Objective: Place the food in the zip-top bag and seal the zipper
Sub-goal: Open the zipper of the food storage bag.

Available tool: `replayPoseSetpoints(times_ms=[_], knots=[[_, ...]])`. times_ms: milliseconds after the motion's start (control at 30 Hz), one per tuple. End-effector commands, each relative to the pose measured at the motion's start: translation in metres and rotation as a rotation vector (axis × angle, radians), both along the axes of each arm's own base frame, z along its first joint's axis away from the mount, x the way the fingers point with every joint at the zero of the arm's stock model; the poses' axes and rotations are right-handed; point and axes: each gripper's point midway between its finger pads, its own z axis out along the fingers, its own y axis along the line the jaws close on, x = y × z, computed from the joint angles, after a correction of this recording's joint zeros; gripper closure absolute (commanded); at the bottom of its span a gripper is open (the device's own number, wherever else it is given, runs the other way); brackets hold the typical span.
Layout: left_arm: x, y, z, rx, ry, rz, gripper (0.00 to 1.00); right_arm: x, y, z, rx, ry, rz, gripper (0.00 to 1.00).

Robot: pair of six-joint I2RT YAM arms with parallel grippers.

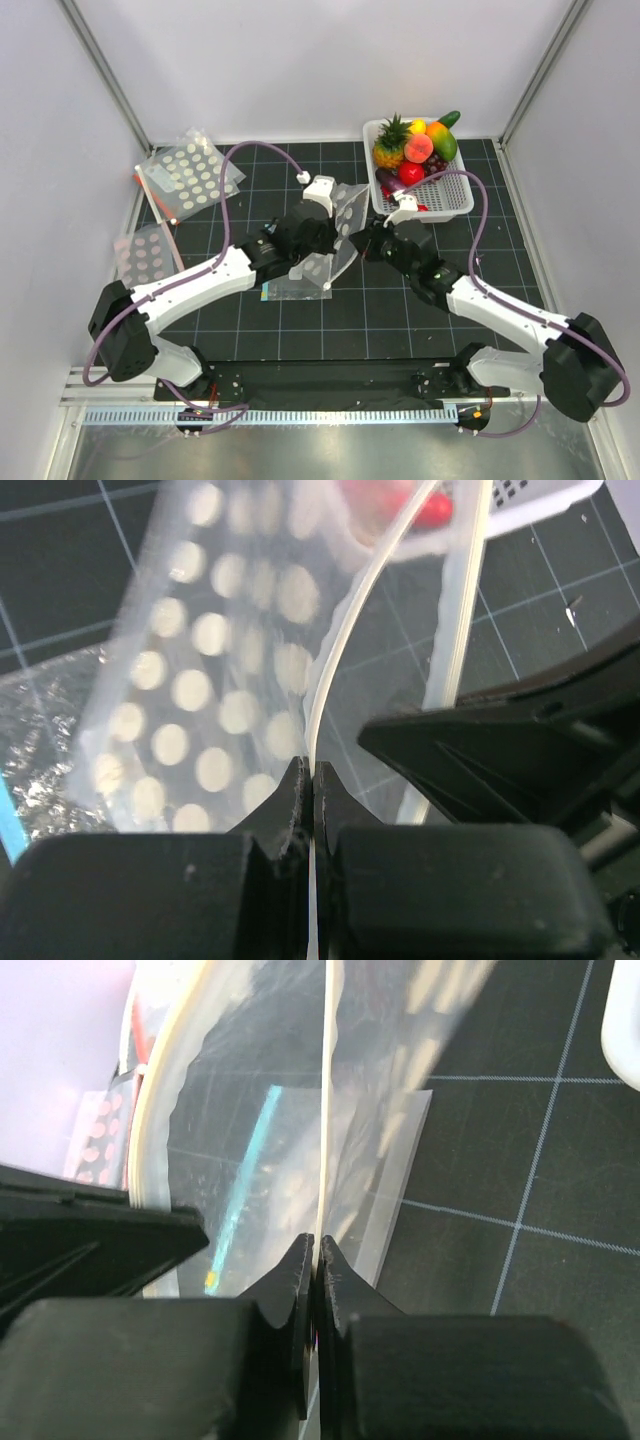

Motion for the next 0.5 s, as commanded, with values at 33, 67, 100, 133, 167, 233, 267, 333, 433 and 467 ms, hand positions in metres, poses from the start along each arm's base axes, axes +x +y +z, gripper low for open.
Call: replayPoseSetpoints(times_ms=[33,67,100,133,167,233,267,333,433,467], knots=[[-0.003,0.003,0.063,0.016,-0.148,0.034,1.00,-0.006,-0.002,0.066,0.054,-0.115,-0.014,0.96],[-0.005,0.003,0.069,0.033,-0.155,0.037,1.00,-0.007,-0.005,0.067,0.053,-0.118,-0.016,0.98],[-0.007,0.003,0.070,0.049,-0.157,0.039,0.99,-0.009,-0.005,0.071,0.052,-0.127,-0.013,0.99],[-0.005,0.006,0.073,0.056,-0.161,0.056,0.96,-0.009,-0.005,0.073,0.055,-0.129,-0.012,0.99],[-0.004,0.007,0.071,0.074,-0.153,0.063,0.93,-0.010,-0.006,0.073,0.047,-0.127,-0.011,0.99],[-0.003,0.008,0.070,0.082,-0.154,0.067,0.79,-0.011,-0.004,0.076,0.045,-0.127,0.004,0.99],[-0.002,0.007,0.068,0.087,-0.155,0.069,0.77,-0.011,-0.002,0.076,0.042,-0.125,0.014,0.99],[-0.001,0.005,0.068,0.091,-0.155,0.066,0.75,-0.012,0.002,0.077,0.042,-0.123,0.029,0.99],[0.003,0.005,0.068,0.113,-0.164,0.075,0.72,-0.014,0.007,0.076,0.037,-0.123,0.051,0.99],[0.004,0.006,0.067,0.124,-0.166,0.081,0.72,-0.015,0.008,0.077,0.037,-0.127,0.056,0.99]])
